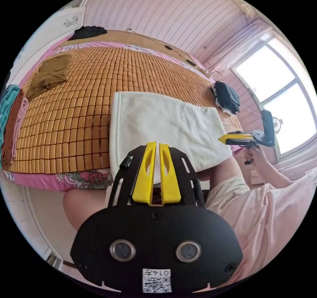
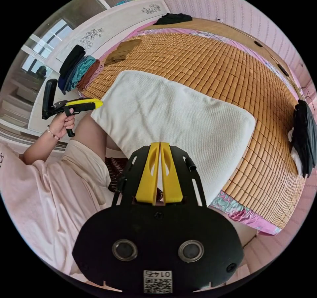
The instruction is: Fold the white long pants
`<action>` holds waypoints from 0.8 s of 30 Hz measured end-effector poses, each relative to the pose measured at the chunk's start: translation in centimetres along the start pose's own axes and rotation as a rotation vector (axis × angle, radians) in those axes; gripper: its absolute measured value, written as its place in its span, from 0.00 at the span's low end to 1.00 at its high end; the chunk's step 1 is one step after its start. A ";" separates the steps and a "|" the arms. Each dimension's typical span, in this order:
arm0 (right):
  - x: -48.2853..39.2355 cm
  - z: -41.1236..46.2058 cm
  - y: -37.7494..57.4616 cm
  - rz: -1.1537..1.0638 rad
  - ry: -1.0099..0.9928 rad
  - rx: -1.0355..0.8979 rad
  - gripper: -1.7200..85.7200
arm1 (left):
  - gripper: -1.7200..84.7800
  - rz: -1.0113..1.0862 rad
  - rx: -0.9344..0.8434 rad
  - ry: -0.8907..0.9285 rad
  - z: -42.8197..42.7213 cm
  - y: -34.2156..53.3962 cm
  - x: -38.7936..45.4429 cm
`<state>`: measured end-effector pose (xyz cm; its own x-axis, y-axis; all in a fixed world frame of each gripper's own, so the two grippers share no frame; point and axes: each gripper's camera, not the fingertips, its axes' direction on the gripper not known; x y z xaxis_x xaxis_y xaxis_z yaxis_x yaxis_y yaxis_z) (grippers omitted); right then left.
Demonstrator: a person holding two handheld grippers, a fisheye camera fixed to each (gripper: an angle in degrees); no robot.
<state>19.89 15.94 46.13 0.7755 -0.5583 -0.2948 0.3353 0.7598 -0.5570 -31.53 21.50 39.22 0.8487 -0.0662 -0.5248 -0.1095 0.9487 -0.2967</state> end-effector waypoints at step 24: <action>-7.5 -1.6 -26.0 -0.377 0.182 -0.435 0.01 | 0.01 0.476 -0.319 -0.151 14.3 -3.3 20.1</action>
<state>4.51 -0.14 61.53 0.5288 -0.8399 -0.1221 0.2900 0.3140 -0.9041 -6.66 21.51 41.05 0.7295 0.4110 -0.5466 -0.6267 0.7217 -0.2938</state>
